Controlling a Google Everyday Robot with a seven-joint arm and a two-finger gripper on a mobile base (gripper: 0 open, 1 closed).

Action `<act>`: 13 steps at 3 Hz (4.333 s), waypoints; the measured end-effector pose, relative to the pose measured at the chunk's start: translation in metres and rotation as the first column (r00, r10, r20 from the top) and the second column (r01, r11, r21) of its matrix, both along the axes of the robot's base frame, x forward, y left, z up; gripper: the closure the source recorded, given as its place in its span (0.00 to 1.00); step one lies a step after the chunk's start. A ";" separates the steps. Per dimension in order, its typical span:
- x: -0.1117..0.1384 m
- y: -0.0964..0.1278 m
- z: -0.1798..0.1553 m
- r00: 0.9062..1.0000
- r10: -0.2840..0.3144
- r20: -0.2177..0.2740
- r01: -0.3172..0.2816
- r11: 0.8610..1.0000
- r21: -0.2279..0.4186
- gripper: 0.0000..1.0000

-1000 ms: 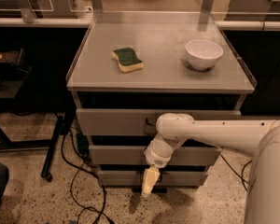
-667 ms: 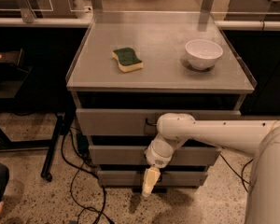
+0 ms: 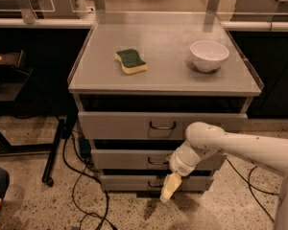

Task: Open middle drawer

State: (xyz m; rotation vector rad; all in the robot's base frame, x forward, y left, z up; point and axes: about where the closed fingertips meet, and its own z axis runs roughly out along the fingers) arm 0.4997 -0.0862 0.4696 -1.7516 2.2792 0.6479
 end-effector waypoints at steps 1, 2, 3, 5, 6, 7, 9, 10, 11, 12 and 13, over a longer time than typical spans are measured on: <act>0.001 -0.002 0.000 1.000 -0.006 0.001 0.006 1.000 0.001 0.00; -0.005 0.007 -0.002 0.999 0.042 0.008 -0.042 0.999 -0.007 0.00; -0.006 0.021 -0.004 0.995 0.094 0.020 -0.094 0.995 -0.015 0.00; 0.006 0.037 -0.013 0.989 0.149 0.027 -0.147 0.988 -0.043 0.00; 0.015 0.028 -0.026 0.993 0.119 0.009 -0.118 0.991 -0.060 0.00; 0.021 0.010 -0.037 0.997 0.076 -0.008 -0.077 0.994 -0.079 0.00; 0.022 0.000 -0.051 0.998 0.059 -0.022 -0.061 0.993 -0.105 0.00; 0.017 0.009 -0.054 0.996 0.086 -0.027 -0.089 0.988 -0.122 0.00; 0.012 0.015 -0.057 0.993 0.110 -0.030 -0.113 0.983 -0.147 0.00; -0.007 0.013 -0.065 0.990 0.124 -0.063 -0.133 0.977 -0.169 0.00; -0.026 0.003 -0.065 0.990 0.113 -0.085 -0.126 0.978 -0.166 0.00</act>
Offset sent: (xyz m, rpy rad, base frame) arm -0.0123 0.0183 -0.0026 -0.0211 -0.0259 0.1126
